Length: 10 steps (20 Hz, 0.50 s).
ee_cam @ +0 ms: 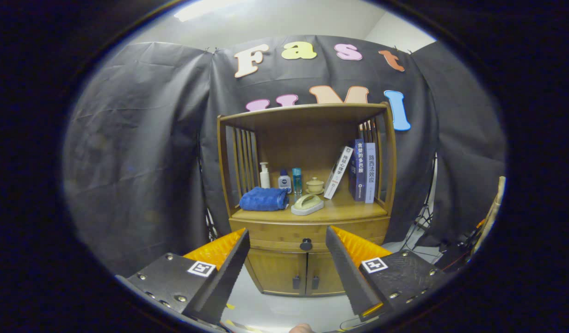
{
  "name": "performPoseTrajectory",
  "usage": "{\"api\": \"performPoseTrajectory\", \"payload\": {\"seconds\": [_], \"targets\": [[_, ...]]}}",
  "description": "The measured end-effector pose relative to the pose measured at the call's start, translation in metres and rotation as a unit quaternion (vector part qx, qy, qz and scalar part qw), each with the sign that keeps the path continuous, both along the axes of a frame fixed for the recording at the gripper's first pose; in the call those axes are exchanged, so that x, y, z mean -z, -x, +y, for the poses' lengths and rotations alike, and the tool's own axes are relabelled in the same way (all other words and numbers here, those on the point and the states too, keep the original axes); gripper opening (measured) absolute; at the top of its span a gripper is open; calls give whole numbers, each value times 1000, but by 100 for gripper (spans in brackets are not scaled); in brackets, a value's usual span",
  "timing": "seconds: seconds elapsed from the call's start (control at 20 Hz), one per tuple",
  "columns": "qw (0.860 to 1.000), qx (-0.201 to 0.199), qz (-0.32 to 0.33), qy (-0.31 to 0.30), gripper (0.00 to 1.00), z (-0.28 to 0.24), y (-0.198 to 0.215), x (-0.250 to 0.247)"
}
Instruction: Pull open the drawer, take out the items inside it, and place them on the countertop above the cabinet.
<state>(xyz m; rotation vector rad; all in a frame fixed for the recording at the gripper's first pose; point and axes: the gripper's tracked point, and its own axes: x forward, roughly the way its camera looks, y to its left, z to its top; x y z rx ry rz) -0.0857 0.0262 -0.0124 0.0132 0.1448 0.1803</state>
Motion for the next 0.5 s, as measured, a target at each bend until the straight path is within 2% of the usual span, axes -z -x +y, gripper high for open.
{"api": "performPoseTrajectory", "payload": {"seconds": [0.5], "targets": [[999, -41, -11, 14, 99, -7, 18, 1]]}}
